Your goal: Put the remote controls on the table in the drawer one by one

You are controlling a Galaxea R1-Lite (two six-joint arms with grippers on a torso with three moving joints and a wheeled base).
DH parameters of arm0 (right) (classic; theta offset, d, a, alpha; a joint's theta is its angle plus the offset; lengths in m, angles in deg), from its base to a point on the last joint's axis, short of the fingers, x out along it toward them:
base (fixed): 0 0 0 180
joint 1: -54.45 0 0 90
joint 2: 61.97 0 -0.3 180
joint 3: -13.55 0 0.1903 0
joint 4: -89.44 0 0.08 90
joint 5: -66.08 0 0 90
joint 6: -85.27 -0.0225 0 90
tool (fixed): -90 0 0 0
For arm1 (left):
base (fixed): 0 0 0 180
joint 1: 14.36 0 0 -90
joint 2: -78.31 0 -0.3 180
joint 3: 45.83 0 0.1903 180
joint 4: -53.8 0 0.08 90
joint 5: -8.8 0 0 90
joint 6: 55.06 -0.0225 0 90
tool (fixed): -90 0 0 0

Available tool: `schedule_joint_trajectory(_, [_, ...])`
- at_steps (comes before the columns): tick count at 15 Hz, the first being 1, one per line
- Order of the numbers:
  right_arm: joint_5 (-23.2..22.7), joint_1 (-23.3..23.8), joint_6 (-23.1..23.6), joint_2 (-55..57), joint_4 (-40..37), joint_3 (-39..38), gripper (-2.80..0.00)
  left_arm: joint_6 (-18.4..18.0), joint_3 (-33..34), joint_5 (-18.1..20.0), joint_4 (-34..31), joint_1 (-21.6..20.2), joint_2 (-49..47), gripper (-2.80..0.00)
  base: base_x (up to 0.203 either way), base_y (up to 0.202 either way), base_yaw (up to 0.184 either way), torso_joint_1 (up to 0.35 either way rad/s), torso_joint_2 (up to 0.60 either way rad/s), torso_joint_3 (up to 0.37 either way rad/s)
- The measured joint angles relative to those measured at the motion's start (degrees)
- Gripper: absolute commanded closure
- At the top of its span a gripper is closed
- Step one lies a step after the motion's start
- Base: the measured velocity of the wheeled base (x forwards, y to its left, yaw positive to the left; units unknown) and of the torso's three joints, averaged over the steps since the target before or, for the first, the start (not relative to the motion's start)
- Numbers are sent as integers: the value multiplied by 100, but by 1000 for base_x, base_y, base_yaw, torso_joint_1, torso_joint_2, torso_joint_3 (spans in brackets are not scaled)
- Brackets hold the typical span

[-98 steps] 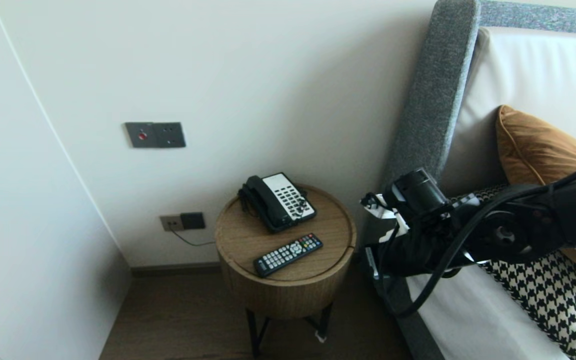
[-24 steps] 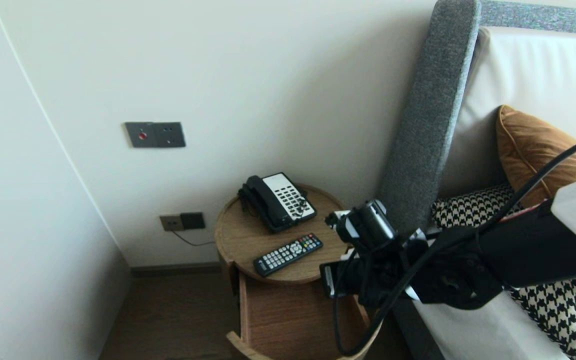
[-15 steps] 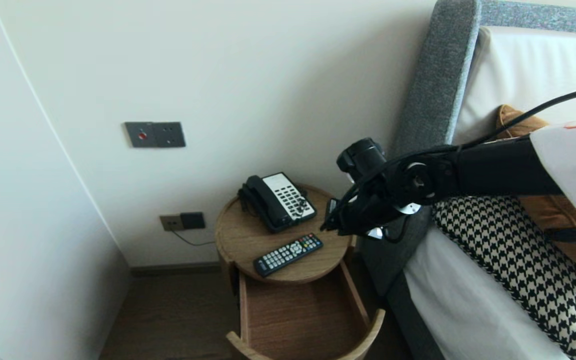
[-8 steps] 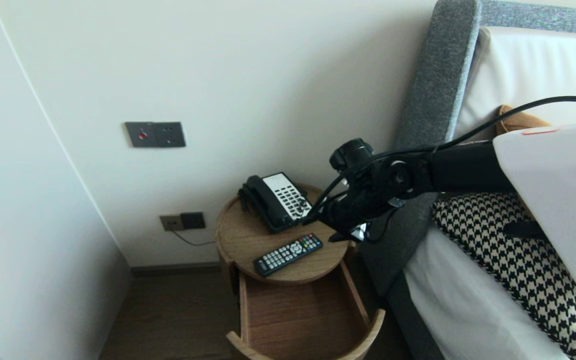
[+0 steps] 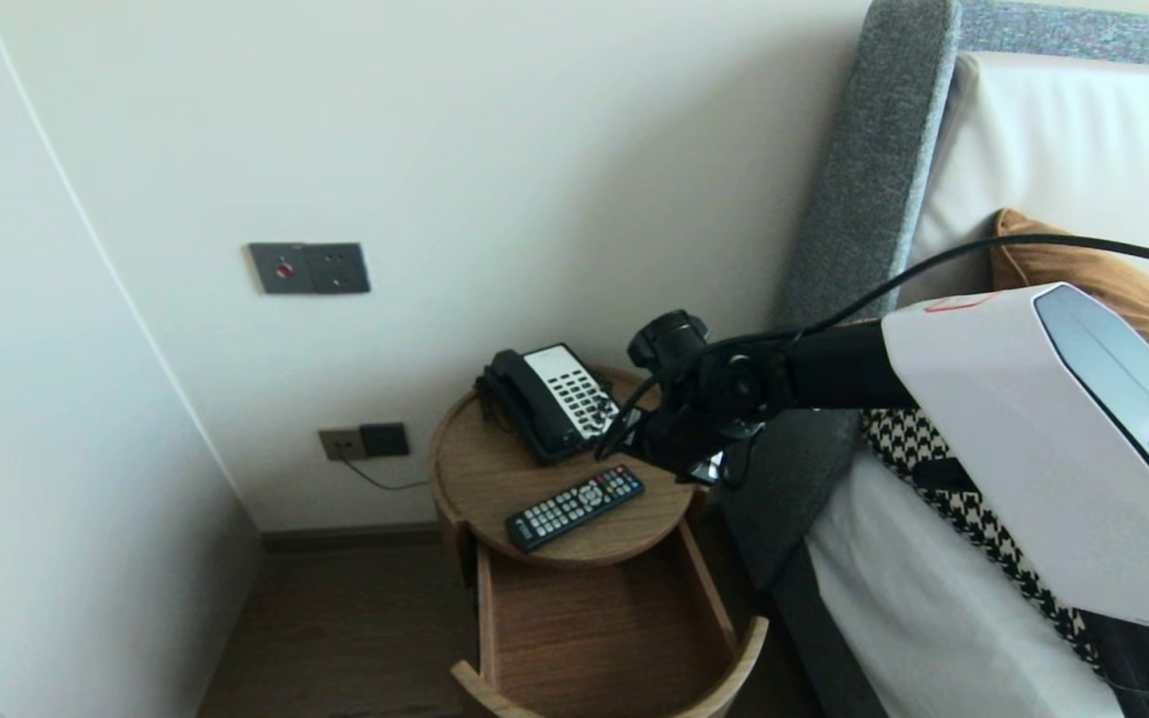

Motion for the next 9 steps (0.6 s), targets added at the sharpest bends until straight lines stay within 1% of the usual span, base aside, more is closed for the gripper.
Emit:
schedule_joint_trajectory(1, [153,-44,49,69,187,5,-280,1,0,1,0,0,-2,0,0,0,0,0,0,0])
schedule_joint_trajectory(3, [178,-145,26,188,424,-22,-280,2,0,-2,0,0,-2,0,0,0,0,0,0,0])
schedule_joint_trajectory(9, [178,-315,-71,507,446,133,-280,2,0,-1,0,0,-2,0,0,0,0,0,0,0])
